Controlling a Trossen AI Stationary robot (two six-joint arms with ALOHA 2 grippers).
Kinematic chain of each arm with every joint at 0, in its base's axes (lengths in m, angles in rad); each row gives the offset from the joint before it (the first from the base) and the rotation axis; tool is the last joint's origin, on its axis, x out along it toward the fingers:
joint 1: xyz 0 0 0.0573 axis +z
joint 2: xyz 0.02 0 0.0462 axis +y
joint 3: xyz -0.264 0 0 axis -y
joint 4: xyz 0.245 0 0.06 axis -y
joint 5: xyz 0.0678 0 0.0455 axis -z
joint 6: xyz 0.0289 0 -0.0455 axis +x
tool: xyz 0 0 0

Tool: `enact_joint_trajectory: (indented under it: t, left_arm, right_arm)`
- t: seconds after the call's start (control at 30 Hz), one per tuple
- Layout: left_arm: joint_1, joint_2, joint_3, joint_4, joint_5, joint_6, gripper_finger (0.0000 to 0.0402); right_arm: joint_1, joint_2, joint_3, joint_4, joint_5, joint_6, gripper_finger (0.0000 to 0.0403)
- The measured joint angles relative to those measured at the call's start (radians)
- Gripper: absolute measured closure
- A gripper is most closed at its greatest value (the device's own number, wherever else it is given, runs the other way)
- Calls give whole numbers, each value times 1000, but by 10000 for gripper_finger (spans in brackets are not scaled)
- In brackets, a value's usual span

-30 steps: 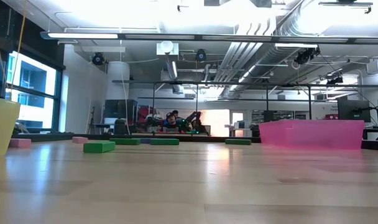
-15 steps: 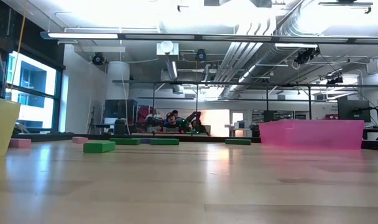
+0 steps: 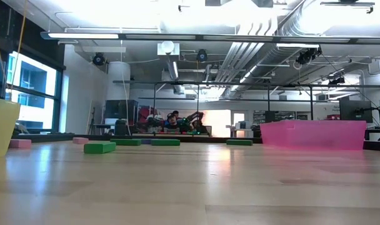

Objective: Sort blocks
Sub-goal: Put the blue block into the yellow bin

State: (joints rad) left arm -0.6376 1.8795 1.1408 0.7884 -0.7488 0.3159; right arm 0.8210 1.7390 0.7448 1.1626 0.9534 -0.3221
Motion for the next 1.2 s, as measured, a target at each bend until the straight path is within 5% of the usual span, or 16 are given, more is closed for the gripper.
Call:
enact_joint_trajectory:
  t: [0.13, 0.27, 0.4, 0.57, 0.67, 0.97, 1.2]
  left_arm:
    - [-62, -90, 57, -347, -174, -91, 325]
    - [-116, -144, 207, -939, -229, -397, 325]
    - [-152, -140, 373, -1541, -115, -863, 325]
    - [-196, -134, 391, -1967, 145, -1379, 323]
    - [-236, -134, 335, -2078, 300, -1628, 315]
    - [-406, -134, 138, -2058, 661, -2161, 314]
    - [-458, -134, -13, -1824, 741, -2254, 314]
  right_arm:
    - [35, 0, 0, 6, 144, -64, 214]
    - [46, -1, 0, 7, 141, -60, 214]
    - [46, -1, 0, -1, 138, -42, 214]
    - [46, -1, 0, -8, 138, -33, 214]
    - [46, -1, 0, -23, 137, -16, 213]
    - [43, -1, 0, -34, 136, -15, 213]
    - [43, -1, 0, -34, 135, -15, 213]
